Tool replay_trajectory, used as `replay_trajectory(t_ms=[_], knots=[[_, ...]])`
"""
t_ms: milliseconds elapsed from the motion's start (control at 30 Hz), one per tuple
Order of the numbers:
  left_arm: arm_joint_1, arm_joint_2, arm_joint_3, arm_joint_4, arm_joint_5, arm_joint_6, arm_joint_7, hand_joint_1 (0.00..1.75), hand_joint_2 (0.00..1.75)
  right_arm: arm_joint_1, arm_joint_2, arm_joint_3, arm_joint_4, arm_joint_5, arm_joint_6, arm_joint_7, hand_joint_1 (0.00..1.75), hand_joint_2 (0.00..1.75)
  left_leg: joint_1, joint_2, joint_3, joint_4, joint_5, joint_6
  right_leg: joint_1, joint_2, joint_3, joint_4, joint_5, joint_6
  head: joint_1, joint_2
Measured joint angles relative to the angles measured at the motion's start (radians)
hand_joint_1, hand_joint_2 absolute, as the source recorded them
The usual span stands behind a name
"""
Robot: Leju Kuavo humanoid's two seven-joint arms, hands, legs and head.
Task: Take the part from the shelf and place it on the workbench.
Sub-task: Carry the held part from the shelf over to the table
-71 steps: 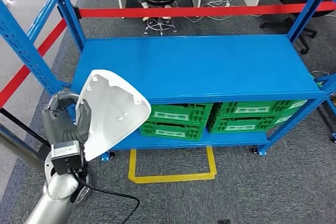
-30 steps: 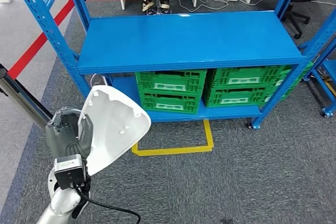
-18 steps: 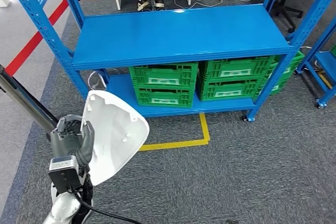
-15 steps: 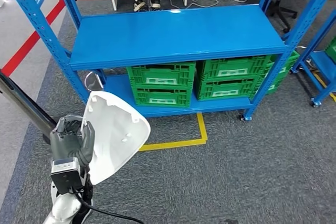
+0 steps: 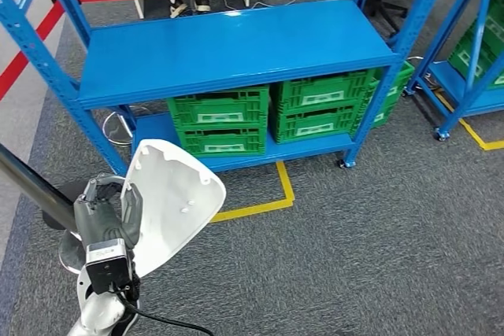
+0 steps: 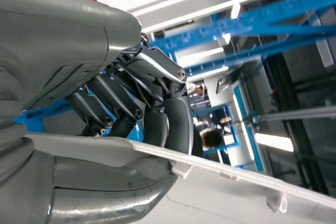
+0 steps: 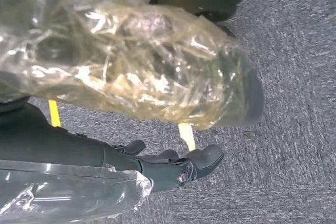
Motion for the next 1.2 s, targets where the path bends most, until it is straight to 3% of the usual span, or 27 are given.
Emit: replay_trajectory(t_ms=[67, 133, 167, 233, 267, 300, 333, 367, 433, 467, 533, 600, 667, 733, 800, 833, 867, 933, 1000, 1033, 1100, 1133, 1200], knots=[[0.001, -0.001, 0.000, 0.000, -0.004, 0.000, 0.000, 1.75, 1.75, 0.003, 0.000, 0.000, 0.000, -0.001, 0.001, 0.001, 0.00, 0.00, -0.001, 0.012, -0.002, 0.003, 0.000, -0.009, 0.002, 0.016, -0.005, 0.002, 0.004, -0.013, 0.000, 0.000], [0.001, -0.003, -0.001, 0.000, -0.007, 0.001, 0.000, 1.75, 1.75, 0.006, 0.000, -0.001, 0.000, -0.003, 0.001, 0.004, 0.00, 0.00, 0.003, -0.007, -0.012, 0.028, -0.025, -0.019, -0.001, 0.032, -0.010, 0.001, 0.010, -0.027, -0.002, 0.000], [0.002, -0.003, -0.001, 0.000, -0.008, 0.001, 0.000, 1.75, 1.75, 0.006, 0.000, -0.001, 0.000, -0.004, 0.002, 0.005, 0.00, 0.00, 0.005, -0.026, -0.028, 0.067, -0.054, -0.024, -0.003, 0.041, -0.013, -0.001, 0.014, -0.033, -0.003, 0.000], [0.009, -0.003, 0.000, 0.000, -0.008, 0.003, 0.000, 1.75, 1.75, 0.006, 0.000, -0.004, -0.001, -0.004, 0.003, 0.006, 0.00, 0.00, 0.007, -0.057, -0.086, 0.204, -0.129, -0.027, -0.003, 0.060, -0.020, 0.000, 0.019, -0.042, -0.005, 0.000], [0.014, -0.003, 0.000, 0.000, -0.008, 0.003, 0.000, 1.75, 1.75, 0.007, 0.000, -0.005, -0.001, -0.004, 0.004, 0.006, 0.00, 0.00, 0.007, -0.061, -0.113, 0.267, -0.153, -0.027, -0.002, 0.071, -0.023, 0.000, 0.021, -0.044, -0.005, 0.000], [0.018, -0.003, 0.000, 0.000, -0.008, 0.004, 0.000, 1.75, 1.75, 0.009, 0.000, -0.007, -0.001, -0.004, 0.004, 0.006, 0.00, 0.00, 0.007, -0.063, -0.128, 0.303, -0.158, -0.025, 0.000, 0.083, -0.025, 0.000, 0.022, -0.045, -0.005, 0.000], [0.021, -0.003, 0.000, 0.000, -0.008, 0.004, 0.000, 1.75, 1.75, 0.010, 0.000, -0.008, -0.001, -0.004, 0.005, 0.006, 0.00, 0.00, 0.007, -0.064, -0.123, 0.295, -0.141, -0.021, 0.001, 0.095, -0.026, 0.001, 0.024, -0.046, -0.005, 0.000], [0.022, -0.003, 0.000, 0.000, -0.008, 0.004, 0.000, 1.75, 1.75, 0.011, 0.000, -0.009, -0.001, -0.004, 0.005, 0.006, 0.00, 0.00, 0.006, -0.069, -0.102, 0.252, -0.108, -0.016, 0.003, 0.107, -0.026, 0.002, 0.025, -0.045, -0.005, 0.000], [0.022, -0.003, 0.000, 0.000, -0.008, 0.002, 0.000, 1.75, 1.75, 0.011, 0.000, -0.010, -0.001, -0.003, 0.005, 0.006, 0.00, 0.00, 0.007, -0.114, -0.040, 0.119, -0.035, -0.003, 0.004, 0.131, -0.027, 0.004, 0.027, -0.042, -0.004, 0.000], [0.023, -0.003, 0.000, 0.000, -0.008, 0.001, 0.000, 1.75, 1.75, 0.009, 0.000, -0.010, -0.001, -0.003, 0.006, 0.005, 0.00, 0.00, 0.008, -0.139, -0.017, 0.066, -0.015, 0.003, 0.004, 0.142, -0.031, 0.006, 0.029, -0.038, -0.005, 0.000], [0.025, -0.003, 0.000, 0.000, -0.008, 0.000, 0.000, 1.75, 1.75, 0.008, 0.000, -0.010, -0.001, -0.001, 0.008, 0.004, 0.00, 0.00, 0.008, -0.163, -0.003, 0.024, -0.013, 0.008, 0.001, 0.163, -0.047, 0.010, 0.035, -0.027, -0.007, 0.000], [0.027, -0.004, 0.000, 0.000, -0.007, -0.001, -0.001, 1.75, 1.75, 0.012, 0.000, -0.010, -0.002, 0.000, 0.011, 0.003, 0.00, 0.00, 0.010, -0.140, -0.003, 0.012, -0.014, 0.010, 0.000, 0.176, -0.062, 0.012, 0.039, -0.015, -0.009, 0.000], [0.028, -0.007, 0.001, 0.000, -0.007, -0.003, -0.003, 1.75, 1.75, 0.013, -0.001, -0.010, -0.002, 0.001, 0.014, 0.003, 0.00, 0.00, 0.014, -0.111, -0.001, 0.003, -0.008, 0.016, 0.003, 0.136, -0.090, 0.057, 0.009, -0.005, -0.001, 0.000], [0.032, -0.008, 0.001, 0.000, -0.007, -0.003, -0.005, 1.75, 1.75, 0.011, -0.002, -0.010, -0.003, 0.002, 0.015, 0.003, 0.00, 0.00, 0.012, -0.079, -0.001, 0.001, -0.007, 0.019, 0.002, 0.077, -0.151, 0.184, -0.058, 0.003, 0.008, 0.000], [0.037, -0.007, 0.002, 0.000, -0.007, -0.003, -0.006, 1.75, 1.75, 0.011, -0.002, -0.010, -0.003, 0.002, 0.015, 0.003, 0.00, 0.00, 0.009, -0.047, -0.002, 0.001, -0.008, 0.020, -0.001, 0.057, -0.203, 0.299, -0.099, 0.010, 0.010, 0.000], [0.037, -0.007, 0.002, 0.000, -0.007, -0.003, -0.006, 1.75, 1.75, 0.012, -0.002, -0.010, -0.003, 0.002, 0.015, 0.003, 0.00, 0.00, 0.009, -0.032, -0.002, 0.002, -0.008, 0.020, -0.001, 0.054, -0.203, 0.306, -0.092, 0.012, 0.010, 0.000], [0.037, -0.007, 0.002, 0.000, -0.007, -0.003, -0.006, 1.75, 1.75, 0.013, -0.002, -0.010, -0.003, 0.002, 0.015, 0.003, 0.00, 0.00, 0.009, -0.020, -0.001, 0.002, -0.008, 0.019, -0.002, 0.049, -0.180, 0.267, -0.067, 0.012, 0.010, 0.000], [0.037, -0.008, 0.002, 0.000, -0.007, -0.003, -0.006, 1.75, 1.75, 0.014, -0.002, -0.010, -0.003, 0.002, 0.015, 0.003, 0.00, 0.00, 0.006, 0.002, 0.002, 0.002, -0.011, 0.015, 0.002, 0.012, -0.093, 0.114, -0.007, 0.006, 0.010, 0.000], [0.037, -0.009, 0.003, 0.000, -0.007, -0.003, -0.007, 1.75, 1.75, 0.010, -0.002, -0.010, -0.004, 0.002, 0.015, 0.003, 0.00, 0.00, 0.001, 0.018, 0.004, 0.004, -0.014, 0.008, 0.008, -0.018, -0.034, 0.013, 0.019, -0.006, 0.009, 0.000], [0.037, -0.009, 0.003, 0.000, -0.007, -0.003, -0.007, 1.75, 1.75, 0.009, -0.002, -0.010, -0.003, 0.002, 0.015, 0.003, 0.00, 0.00, -0.002, 0.027, 0.005, 0.004, -0.015, 0.004, 0.010, -0.021, -0.028, 0.001, 0.018, -0.013, 0.008, 0.000], [0.037, -0.010, 0.003, 0.000, -0.007, -0.004, -0.008, 1.75, 1.75, 0.011, -0.002, -0.010, -0.003, 0.001, 0.015, 0.003, 0.00, 0.00, -0.001, 0.037, 0.006, 0.006, -0.018, -0.005, 0.008, 0.001, -0.030, 0.000, 0.024, -0.024, 0.007, 0.000], [0.036, -0.010, 0.003, 0.000, -0.007, -0.005, -0.008, 1.75, 1.75, 0.012, -0.002, -0.011, -0.003, 0.001, 0.015, 0.003, 0.00, 0.00, 0.001, 0.024, 0.005, 0.015, -0.029, -0.011, 0.006, 0.012, -0.030, -0.002, 0.027, -0.030, 0.006, 0.000], [0.036, -0.010, 0.003, 0.000, -0.007, -0.007, -0.009, 1.75, 1.75, 0.012, -0.002, -0.011, -0.003, 0.000, 0.016, 0.003, 0.00, 0.00, 0.005, -0.025, -0.022, 0.086, -0.081, -0.021, 0.001, 0.034, -0.030, -0.006, 0.033, -0.040, 0.001, 0.000]])
